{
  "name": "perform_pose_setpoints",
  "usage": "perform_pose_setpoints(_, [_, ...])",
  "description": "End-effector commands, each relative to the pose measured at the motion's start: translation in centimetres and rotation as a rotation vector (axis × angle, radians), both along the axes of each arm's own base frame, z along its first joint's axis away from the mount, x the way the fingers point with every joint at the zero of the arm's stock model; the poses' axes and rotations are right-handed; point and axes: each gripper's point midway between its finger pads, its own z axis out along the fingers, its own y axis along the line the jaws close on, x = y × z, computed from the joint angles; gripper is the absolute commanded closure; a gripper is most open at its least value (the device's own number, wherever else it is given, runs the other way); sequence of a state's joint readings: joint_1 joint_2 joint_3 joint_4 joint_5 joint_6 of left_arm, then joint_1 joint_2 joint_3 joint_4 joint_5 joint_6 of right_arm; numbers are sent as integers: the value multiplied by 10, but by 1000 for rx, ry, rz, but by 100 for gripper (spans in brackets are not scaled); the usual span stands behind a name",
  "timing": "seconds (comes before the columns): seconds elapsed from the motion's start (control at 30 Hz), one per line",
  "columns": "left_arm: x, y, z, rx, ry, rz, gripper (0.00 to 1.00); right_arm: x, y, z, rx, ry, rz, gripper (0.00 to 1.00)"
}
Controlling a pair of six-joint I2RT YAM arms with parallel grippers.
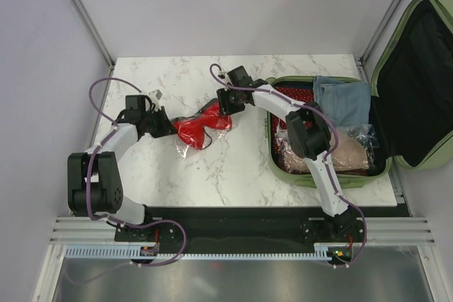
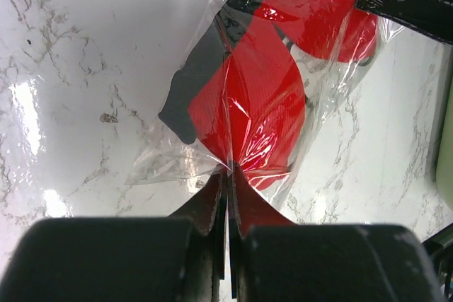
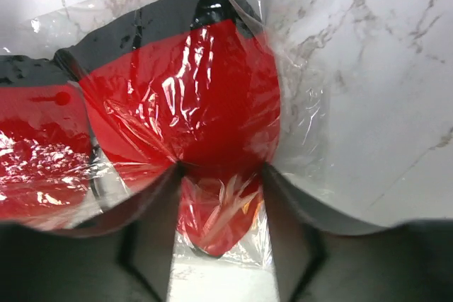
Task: Pack the luggage
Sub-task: Pick up the clothes at the center of the board, then place the clothes in the luggage.
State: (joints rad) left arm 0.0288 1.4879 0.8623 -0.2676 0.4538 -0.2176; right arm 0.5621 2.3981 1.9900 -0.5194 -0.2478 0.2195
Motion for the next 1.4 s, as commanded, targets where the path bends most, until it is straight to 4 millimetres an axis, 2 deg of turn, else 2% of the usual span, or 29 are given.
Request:
perform_pose_setpoints(0.0, [13, -1, 12, 0, -48, -35, 98, -16, 1, -14, -27, 34, 32, 50])
perform_pose_setpoints(0.07, [14, 1, 11, 5, -41, -26, 98, -19, -1, -12, -35, 36, 27, 56])
perform_pose_setpoints(0.1, [15, 2, 9, 5, -31, -13, 98, -17, -3, -4, -31, 28, 18, 60])
perform_pose_setpoints(0.17, [17, 5, 7, 21, -18, 9, 98, -20, -3, 4, -27, 30, 8, 72])
perform_pose_setpoints(0.2, [17, 7, 6, 22, -4, 23, 94, -19, -4, 15, -21, 17, -5, 80])
perform_pose_setpoints(0.23, [17, 7, 3, 27, 10, 30, 89, -19, -5, 20, -16, 17, -15, 84])
perform_pose_setpoints(0.27, [19, 10, 3, 31, 14, 43, 75, -21, -5, 27, -9, 23, -30, 86])
perform_pose_setpoints(0.3, [19, 9, 4, 25, 22, 49, 70, -20, -5, 43, 5, 3, -45, 89])
perform_pose_setpoints(0.37, [22, 8, 8, 15, 17, 51, 59, -22, -8, 59, 12, -1, -74, 91])
perform_pose_setpoints(0.4, [23, 8, 10, 13, 15, 57, 48, -21, -8, 80, 37, -22, -91, 92])
perform_pose_setpoints(0.43, [24, 8, 10, 16, 11, 60, 44, -22, -9, 88, 39, -28, -104, 93])
perform_pose_setpoints(0.47, [25, 11, 7, 28, 19, 71, 41, -24, -12, 95, 39, -29, -117, 94])
perform_pose_setpoints(0.5, [25, 13, 5, 32, 24, 78, 38, -24, -15, 114, 55, -48, -136, 97])
perform_pose_setpoints(0.63, [25, 14, -2, 28, 47, 86, 35, -30, -36, 147, 15, -85, -199, 97])
perform_pose_setpoints(0.67, [26, 12, -1, 27, 43, 84, 35, -36, -44, 150, -11, -70, -212, 97])
perform_pose_setpoints(0.7, [26, 13, -1, 24, 44, 87, 35, -39, -52, 163, -13, -84, -231, 97])
perform_pose_setpoints(0.77, [28, 12, 1, 19, 35, 85, 34, -47, -69, 168, -59, -74, -271, 97])
perform_pose_setpoints(0.8, [29, 11, 2, 16, 31, 82, 34, -49, -80, 180, -75, -98, -296, 96])
perform_pose_setpoints(0.93, [34, 4, 3, -24, 28, 61, 34, -62, -123, 193, -145, -102, -368, 95])
perform_pose_setpoints(0.97, [35, 4, 2, -32, 31, 63, 34, -65, -146, 195, -162, -100, -414, 95])
perform_pose_setpoints(1.03, [39, -1, 0, -62, 35, 65, 34, -67, -172, 195, -166, -87, -469, 95])
perform_pose_setpoints(1.07, [39, -2, -2, -72, 40, 66, 34, -71, -188, 187, -178, -63, -495, 95])
perform_pose_setpoints(1.1, [43, -2, 1, -81, 35, 73, 34, -70, -212, 199, -161, -82, -551, 95])
perform_pose_setpoints(1.17, [46, -5, 0, -95, 32, 69, 34, -75, -246, 206, -178, -97, -614, 95])
perform_pose_setpoints(1.37, [51, -6, 0, -105, 29, 66, 34, -90, -303, 217, -294, -141, -681, 93])
